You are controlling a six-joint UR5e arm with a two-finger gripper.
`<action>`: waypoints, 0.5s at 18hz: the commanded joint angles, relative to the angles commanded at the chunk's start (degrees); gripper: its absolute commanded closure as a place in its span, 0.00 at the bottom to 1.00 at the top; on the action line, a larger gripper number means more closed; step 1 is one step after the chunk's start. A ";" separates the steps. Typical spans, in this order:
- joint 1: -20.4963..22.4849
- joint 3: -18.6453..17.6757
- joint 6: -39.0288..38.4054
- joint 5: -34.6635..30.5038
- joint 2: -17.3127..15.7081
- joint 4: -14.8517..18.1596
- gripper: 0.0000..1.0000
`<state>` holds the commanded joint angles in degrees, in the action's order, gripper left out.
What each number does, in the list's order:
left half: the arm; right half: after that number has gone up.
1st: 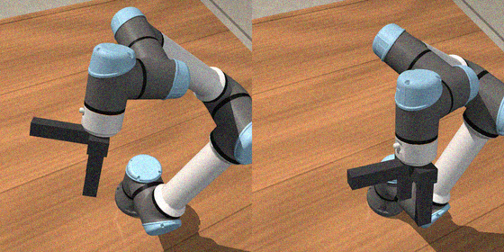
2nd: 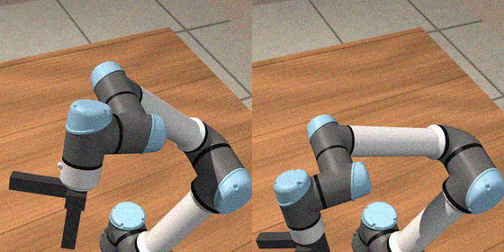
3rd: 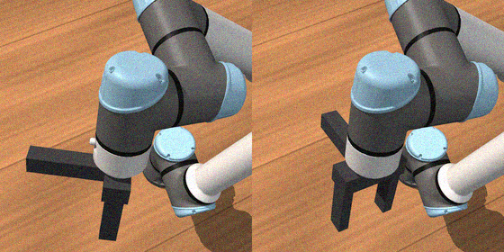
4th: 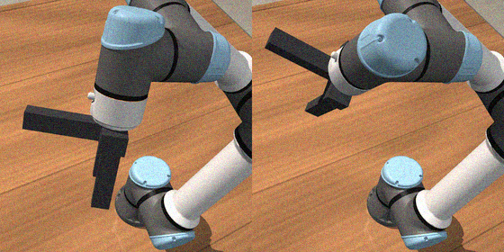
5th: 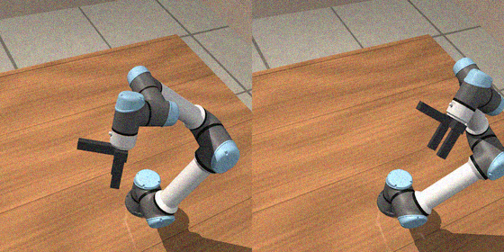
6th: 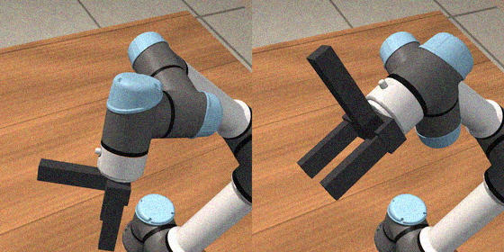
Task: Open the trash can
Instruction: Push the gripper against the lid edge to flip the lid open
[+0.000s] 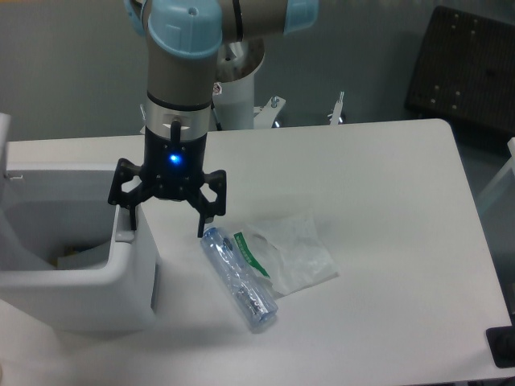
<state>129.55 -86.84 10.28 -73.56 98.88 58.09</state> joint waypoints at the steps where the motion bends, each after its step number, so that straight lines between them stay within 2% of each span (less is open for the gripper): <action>1: 0.35 0.79 0.00 0.00 0.00 -0.09 0.00; 6: 5.09 3.52 1.58 -0.79 0.00 -0.44 0.00; 8: 5.71 3.52 6.04 -3.93 0.00 -0.26 0.00; 9: 5.97 3.00 9.37 -7.96 0.09 0.00 0.00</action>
